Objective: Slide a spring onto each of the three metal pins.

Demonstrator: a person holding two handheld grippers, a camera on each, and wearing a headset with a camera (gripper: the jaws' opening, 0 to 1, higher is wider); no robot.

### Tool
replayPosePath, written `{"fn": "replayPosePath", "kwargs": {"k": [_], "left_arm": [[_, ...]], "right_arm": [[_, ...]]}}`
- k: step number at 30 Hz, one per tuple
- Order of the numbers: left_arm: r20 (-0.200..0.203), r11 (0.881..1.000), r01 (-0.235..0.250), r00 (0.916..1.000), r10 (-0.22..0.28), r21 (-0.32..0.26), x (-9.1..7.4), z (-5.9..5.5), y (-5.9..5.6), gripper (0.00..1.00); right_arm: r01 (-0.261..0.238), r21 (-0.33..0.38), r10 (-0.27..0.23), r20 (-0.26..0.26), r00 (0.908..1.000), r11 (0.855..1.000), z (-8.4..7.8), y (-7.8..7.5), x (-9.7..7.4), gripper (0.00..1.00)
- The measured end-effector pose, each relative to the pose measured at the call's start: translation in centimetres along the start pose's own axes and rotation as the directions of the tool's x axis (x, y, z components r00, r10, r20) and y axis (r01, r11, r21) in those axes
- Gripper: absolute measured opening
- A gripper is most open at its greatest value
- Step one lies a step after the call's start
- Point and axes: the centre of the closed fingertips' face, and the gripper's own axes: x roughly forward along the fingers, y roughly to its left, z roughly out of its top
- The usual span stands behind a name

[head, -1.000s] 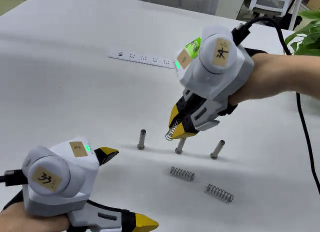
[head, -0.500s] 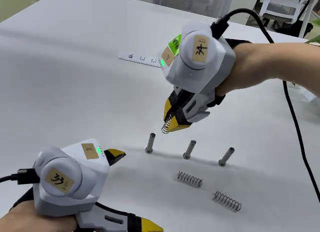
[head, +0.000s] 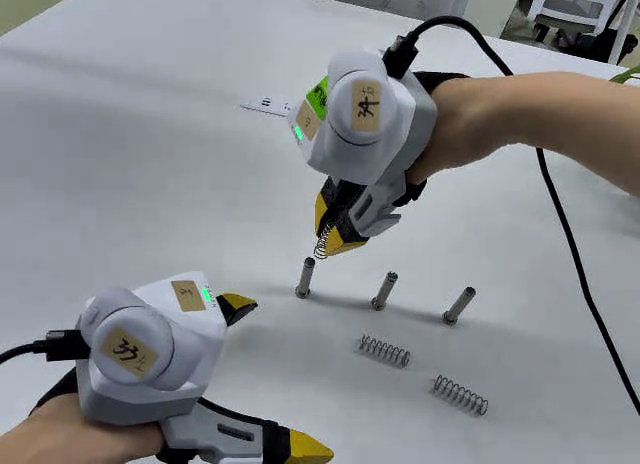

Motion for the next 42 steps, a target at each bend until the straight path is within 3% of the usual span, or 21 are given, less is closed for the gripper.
{"fn": "replayPosePath", "kwargs": {"k": [21,42], "left_arm": [[0.004,0.999,-0.018,0.9998,0.018,-0.026,-0.1,-0.4,0.2,1.0],[-0.002,0.999,-0.009,1.0,0.009,-0.046,0.2,-1.0,-0.2,1.0]], "right_arm": [[-0.021,-0.022,0.021,-0.012,0.9997,1.0,0.2,-0.2,1.4,0.12],[-0.025,-0.019,0.025,-0.01,0.9996,0.999,0.3,-0.1,1.5,0.12]]}}
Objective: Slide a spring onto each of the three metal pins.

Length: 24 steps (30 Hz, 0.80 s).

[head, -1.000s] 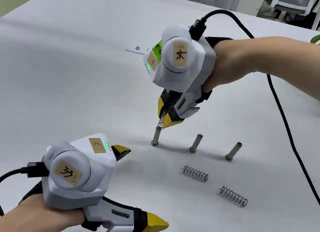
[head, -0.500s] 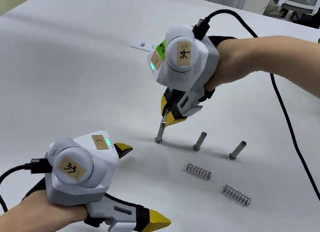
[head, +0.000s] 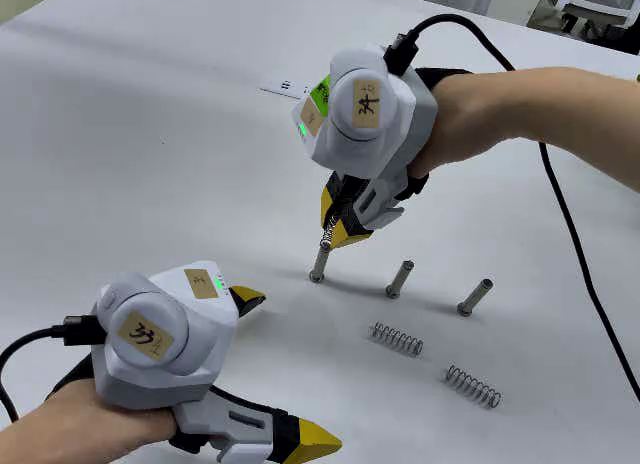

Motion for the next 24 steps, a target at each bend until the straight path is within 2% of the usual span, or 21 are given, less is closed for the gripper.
{"fn": "replayPosePath", "kwargs": {"k": [20,24], "left_arm": [[-0.002,1.0,0.004,1.0,-0.004,-0.016,0.1,-0.5,0.0,1.0],[-0.001,1.0,0.004,1.0,-0.004,-0.018,0.1,-0.5,-0.1,1.0]], "right_arm": [[-0.012,-0.012,0.011,-0.011,0.9999,1.0,0.1,0.0,0.6,0.12],[-0.014,-0.009,0.014,-0.01,0.9998,1.0,-0.1,-0.4,1.1,0.12]]}}
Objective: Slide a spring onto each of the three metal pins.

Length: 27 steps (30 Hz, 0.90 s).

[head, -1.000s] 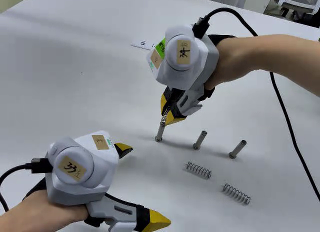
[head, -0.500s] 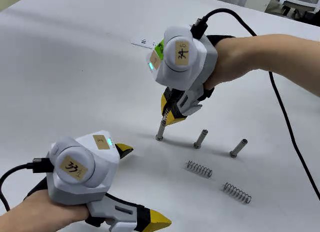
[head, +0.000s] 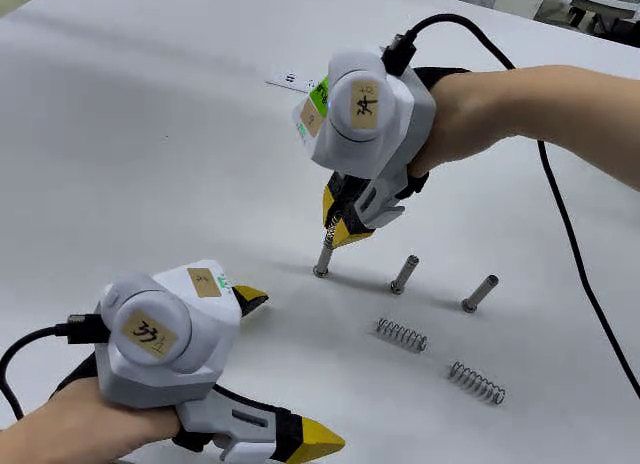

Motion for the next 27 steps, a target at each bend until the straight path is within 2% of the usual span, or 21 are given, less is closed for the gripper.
{"fn": "replayPosePath", "kwargs": {"k": [6,9,17,27], "left_arm": [[-0.001,1.0,-0.002,1.0,0.002,-0.005,0.0,-0.1,0.0,1.0],[-0.001,1.0,-0.003,1.0,0.003,-0.008,0.0,-0.2,0.1,1.0],[-0.005,1.0,-0.008,1.0,0.008,-0.018,-0.3,-0.7,0.2,1.0],[-0.002,0.999,-0.006,1.0,0.006,-0.032,-0.5,-1.3,-0.2,1.0]], "right_arm": [[-0.009,-0.008,0.009,-0.015,0.9998,1.0,-0.2,-0.5,1.1,0.12],[-0.012,-0.021,0.012,-0.031,0.9995,1.0,-0.1,0.0,1.5,0.12],[-0.02,-0.005,0.02,-0.031,0.9993,1.0,-0.1,0.5,2.6,0.13],[-0.016,-0.003,0.016,-0.044,0.9989,1.0,-0.9,0.5,4.1,0.13]]}}
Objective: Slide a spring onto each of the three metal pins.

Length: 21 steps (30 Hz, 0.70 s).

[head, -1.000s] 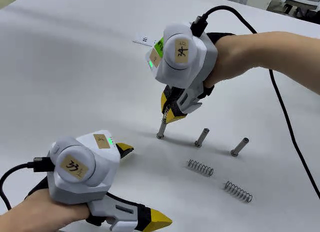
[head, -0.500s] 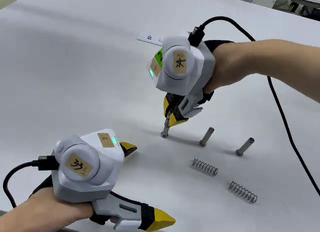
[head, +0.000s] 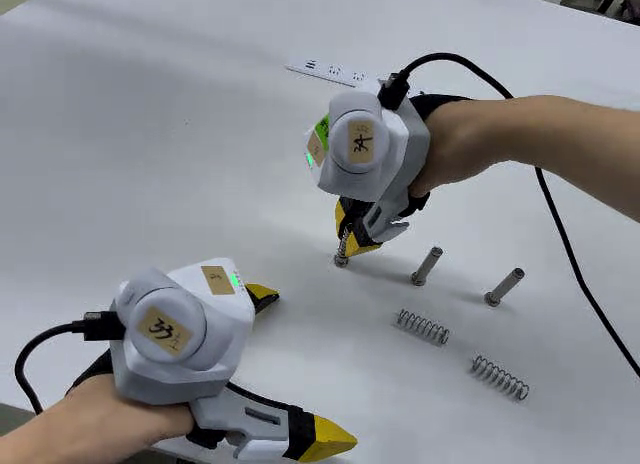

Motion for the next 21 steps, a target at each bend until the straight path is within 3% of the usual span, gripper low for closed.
{"fn": "replayPosePath", "kwargs": {"k": [9,21], "left_arm": [[0.012,1.0,0.001,0.9999,-0.001,-0.012,0.0,0.2,0.0,1.0],[0.035,0.998,-0.026,0.9991,0.024,0.049,0.1,1.4,0.4,1.0]], "right_arm": [[0.002,0.02,-0.002,0.009,1.0,1.0,-0.1,0.2,0.5,0.13],[0.011,0.032,-0.012,0.016,0.9998,0.999,-0.2,0.2,0.7,0.13]]}}
